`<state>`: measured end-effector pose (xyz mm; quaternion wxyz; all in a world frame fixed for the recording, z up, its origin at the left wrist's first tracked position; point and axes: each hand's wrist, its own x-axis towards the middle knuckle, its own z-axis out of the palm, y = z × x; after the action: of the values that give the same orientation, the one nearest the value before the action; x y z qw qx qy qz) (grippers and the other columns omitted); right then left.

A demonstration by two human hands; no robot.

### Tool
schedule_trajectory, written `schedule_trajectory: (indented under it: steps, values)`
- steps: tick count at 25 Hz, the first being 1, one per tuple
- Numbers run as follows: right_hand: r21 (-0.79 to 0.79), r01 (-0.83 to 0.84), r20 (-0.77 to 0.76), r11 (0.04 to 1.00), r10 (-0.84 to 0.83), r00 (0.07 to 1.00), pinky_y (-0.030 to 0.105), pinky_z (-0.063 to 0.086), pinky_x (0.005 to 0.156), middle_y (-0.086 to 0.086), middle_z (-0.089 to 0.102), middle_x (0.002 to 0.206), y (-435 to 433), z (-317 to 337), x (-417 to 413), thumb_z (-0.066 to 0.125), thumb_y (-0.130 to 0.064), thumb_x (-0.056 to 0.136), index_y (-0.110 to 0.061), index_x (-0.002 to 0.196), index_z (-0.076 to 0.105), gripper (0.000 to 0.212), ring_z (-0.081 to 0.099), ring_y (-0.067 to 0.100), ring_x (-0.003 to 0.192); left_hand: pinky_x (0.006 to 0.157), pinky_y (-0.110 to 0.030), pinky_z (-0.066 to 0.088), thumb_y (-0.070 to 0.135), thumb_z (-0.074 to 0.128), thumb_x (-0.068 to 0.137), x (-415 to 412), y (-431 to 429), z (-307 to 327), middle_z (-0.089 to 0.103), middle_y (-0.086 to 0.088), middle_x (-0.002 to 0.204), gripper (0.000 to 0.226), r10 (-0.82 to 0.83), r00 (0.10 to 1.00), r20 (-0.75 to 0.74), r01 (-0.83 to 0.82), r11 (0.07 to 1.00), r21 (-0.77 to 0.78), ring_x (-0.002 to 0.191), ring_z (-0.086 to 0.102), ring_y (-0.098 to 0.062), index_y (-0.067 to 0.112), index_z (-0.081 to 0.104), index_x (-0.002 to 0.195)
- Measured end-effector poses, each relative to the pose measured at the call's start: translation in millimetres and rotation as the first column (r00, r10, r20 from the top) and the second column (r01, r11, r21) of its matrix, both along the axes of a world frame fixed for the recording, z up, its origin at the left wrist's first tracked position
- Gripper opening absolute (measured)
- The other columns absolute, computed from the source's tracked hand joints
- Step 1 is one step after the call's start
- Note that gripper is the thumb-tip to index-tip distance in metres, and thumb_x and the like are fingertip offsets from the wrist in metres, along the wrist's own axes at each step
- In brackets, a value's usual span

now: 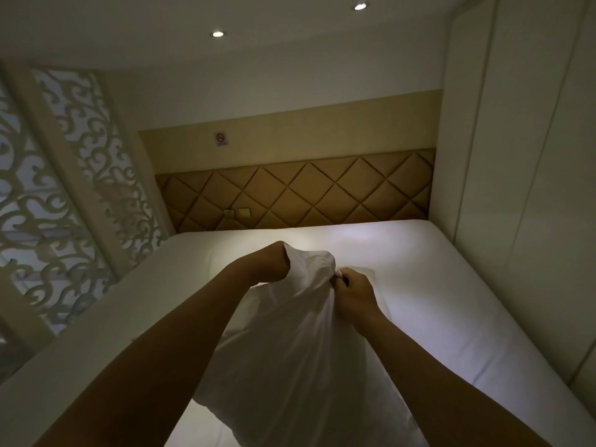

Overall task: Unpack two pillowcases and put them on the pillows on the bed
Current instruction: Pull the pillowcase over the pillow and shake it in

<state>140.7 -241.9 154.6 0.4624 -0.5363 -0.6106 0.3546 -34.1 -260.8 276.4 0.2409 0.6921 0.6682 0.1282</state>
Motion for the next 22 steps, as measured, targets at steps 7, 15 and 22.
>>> schedule_trajectory:
  steps: [7,15,22]
  values:
    - [0.007,-0.042,0.015,0.999,0.042,0.999,0.030,0.053,0.085,0.003,0.066,0.093,1,-3,5,0.043,-0.030,0.104,-0.009,0.099,0.065,0.031,0.061,0.015,0.082,0.082,-0.026,0.043,0.003,0.052,0.097,14,1,-12,0.059,-0.017,0.117,0.024,-0.056,0.993,-0.105,0.071,0.988,0.139,0.107,0.058,-0.029,-0.003,0.060,0.119]
    - [0.187,-0.026,0.222,0.982,-0.017,0.975,0.012,0.040,0.060,-0.012,0.054,0.064,2,-12,34,0.058,-0.032,0.097,-0.019,0.072,0.063,0.029,0.054,0.006,0.062,0.096,-0.033,0.042,0.007,0.052,0.099,2,-2,-8,0.054,-0.018,0.129,0.033,-0.075,0.997,0.012,0.074,0.993,0.091,0.114,0.053,-0.030,-0.003,0.052,0.131]
    - [-0.096,-0.059,0.464,0.994,0.098,0.881,0.026,0.049,0.076,-0.003,0.059,0.075,-2,-26,31,0.055,-0.035,0.098,-0.016,0.082,0.065,0.027,0.056,0.011,0.069,0.074,-0.029,0.051,0.001,0.053,0.096,13,-11,-9,0.064,-0.008,0.090,0.016,-0.050,0.975,0.217,0.083,0.985,-0.148,0.078,0.059,-0.018,0.009,0.067,0.092]
